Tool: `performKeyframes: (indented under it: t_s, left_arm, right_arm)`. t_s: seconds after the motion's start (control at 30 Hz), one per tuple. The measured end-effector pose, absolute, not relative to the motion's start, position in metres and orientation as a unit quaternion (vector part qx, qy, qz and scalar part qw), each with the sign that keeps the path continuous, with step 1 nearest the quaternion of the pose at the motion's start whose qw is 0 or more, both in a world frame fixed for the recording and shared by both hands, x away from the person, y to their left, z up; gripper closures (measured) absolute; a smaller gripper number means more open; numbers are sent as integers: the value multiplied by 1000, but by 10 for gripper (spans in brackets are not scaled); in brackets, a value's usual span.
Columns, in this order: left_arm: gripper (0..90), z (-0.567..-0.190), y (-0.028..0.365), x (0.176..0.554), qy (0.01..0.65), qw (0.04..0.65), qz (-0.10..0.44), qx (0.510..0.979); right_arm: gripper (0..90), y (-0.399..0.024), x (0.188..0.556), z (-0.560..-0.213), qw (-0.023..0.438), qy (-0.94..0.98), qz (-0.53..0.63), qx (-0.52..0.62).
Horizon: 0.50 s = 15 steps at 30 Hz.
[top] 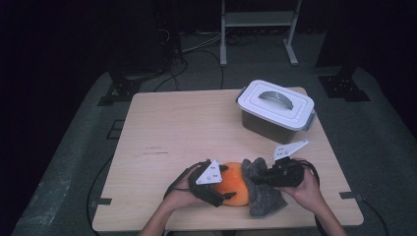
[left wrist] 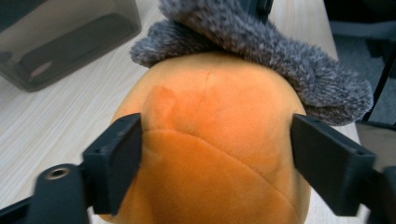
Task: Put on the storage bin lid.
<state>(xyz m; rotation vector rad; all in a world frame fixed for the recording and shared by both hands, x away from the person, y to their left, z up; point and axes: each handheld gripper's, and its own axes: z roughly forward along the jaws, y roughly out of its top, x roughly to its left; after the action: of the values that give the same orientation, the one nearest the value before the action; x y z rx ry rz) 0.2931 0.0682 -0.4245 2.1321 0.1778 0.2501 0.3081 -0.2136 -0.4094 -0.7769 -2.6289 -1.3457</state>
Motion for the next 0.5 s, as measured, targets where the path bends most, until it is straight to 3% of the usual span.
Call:
performKeyframes:
  t_s: [0.07, 0.27, 0.37, 0.5]
  left_arm:
    - [101, -422, 71, 297, 90, 490, 88, 863]
    - [81, -432, 81, 310, 124, 477, 52, 869]
    - [247, -430, 84, 307, 118, 485, 66, 864]
    - [379, -421, 80, 301, 111, 497, 84, 856]
  right_arm:
    - [782, -216, 309, -412, 53, -860, -441, -253]
    - [781, -222, 312, -416, 60, -859, -439, -257]
    - [779, -226, 314, -419, 52, -866, -421, -266]
    - [781, -232, 310, -406, 29, -865, -421, -271]
